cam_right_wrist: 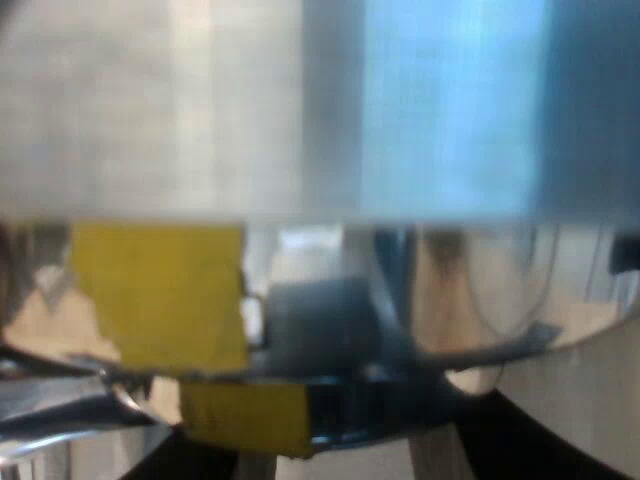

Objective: Put the handle in the coffee machine

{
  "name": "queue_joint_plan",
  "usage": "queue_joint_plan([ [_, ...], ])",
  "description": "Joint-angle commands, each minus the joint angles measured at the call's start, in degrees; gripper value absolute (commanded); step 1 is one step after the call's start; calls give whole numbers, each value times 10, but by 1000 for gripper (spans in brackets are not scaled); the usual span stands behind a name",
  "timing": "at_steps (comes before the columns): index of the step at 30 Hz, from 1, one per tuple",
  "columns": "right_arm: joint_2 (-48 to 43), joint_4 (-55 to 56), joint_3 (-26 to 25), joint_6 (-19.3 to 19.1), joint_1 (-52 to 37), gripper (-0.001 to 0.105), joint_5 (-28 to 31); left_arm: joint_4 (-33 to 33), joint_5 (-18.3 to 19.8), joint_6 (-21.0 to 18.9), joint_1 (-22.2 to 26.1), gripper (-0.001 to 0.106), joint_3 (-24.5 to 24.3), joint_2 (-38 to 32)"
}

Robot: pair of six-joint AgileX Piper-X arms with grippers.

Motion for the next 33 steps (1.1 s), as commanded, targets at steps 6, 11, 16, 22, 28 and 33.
queue_joint_plan([
  [6,-26,-65,-10,2,1,35,-4,19,29,17,-2,1,3,-53],
  [11,-26,-65,-10,2,1,35,-4,36,28,17,-2,1,21,-61],
  [16,-26,-65,-10,2,4,35,-4,49,30,17,-4,1,30,-72],
  [22,-26,-65,-10,2,6,35,-4,54,25,17,-36,1,44,-88],
  [28,-26,-65,-10,-11,6,35,-4,40,-3,-4,-60,1,61,-93],
  [33,-26,-59,-10,-11,6,35,-4,53,-11,-25,-59,0,63,-102],
])
